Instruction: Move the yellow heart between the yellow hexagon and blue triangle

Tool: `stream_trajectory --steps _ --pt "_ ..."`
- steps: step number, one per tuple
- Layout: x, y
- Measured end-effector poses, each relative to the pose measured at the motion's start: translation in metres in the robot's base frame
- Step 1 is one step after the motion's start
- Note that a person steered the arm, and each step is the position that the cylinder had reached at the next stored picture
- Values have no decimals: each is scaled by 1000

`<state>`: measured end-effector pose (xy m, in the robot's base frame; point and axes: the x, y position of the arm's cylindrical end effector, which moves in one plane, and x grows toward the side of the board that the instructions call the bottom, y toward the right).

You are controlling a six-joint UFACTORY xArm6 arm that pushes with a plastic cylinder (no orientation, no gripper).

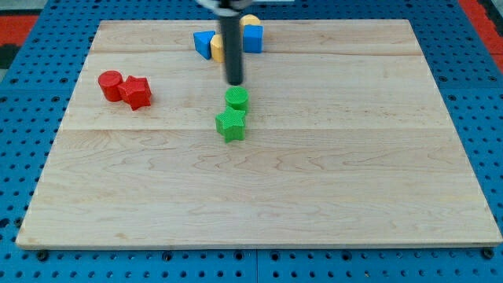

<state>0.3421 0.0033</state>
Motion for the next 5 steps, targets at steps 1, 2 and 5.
stream_trajectory --steps 1,2,5 --pt "-49 114" --pt "-138 116" --pt "-148 -1"
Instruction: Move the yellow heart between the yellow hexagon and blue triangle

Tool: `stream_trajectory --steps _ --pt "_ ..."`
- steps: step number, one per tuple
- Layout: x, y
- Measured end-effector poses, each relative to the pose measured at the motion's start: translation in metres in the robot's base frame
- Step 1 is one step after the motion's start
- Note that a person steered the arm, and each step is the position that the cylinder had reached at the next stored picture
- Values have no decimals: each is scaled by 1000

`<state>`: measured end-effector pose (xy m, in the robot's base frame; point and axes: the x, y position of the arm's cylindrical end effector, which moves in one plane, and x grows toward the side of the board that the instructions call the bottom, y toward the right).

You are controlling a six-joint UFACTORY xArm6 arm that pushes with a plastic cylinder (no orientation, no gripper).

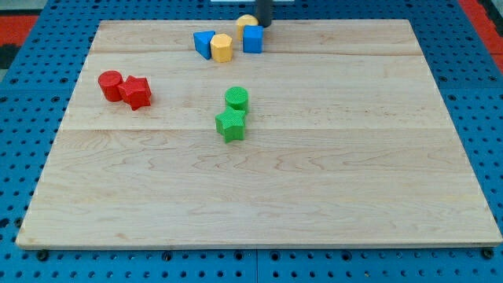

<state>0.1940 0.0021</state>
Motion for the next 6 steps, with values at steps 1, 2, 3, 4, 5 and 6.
stream_trajectory --steps 1,2,3,4,5,6 --pt "7 -8" --pt "27 -31" --pt "-1 -7" --pt "-1 -34" --pt "11 -53" --pt "31 -65"
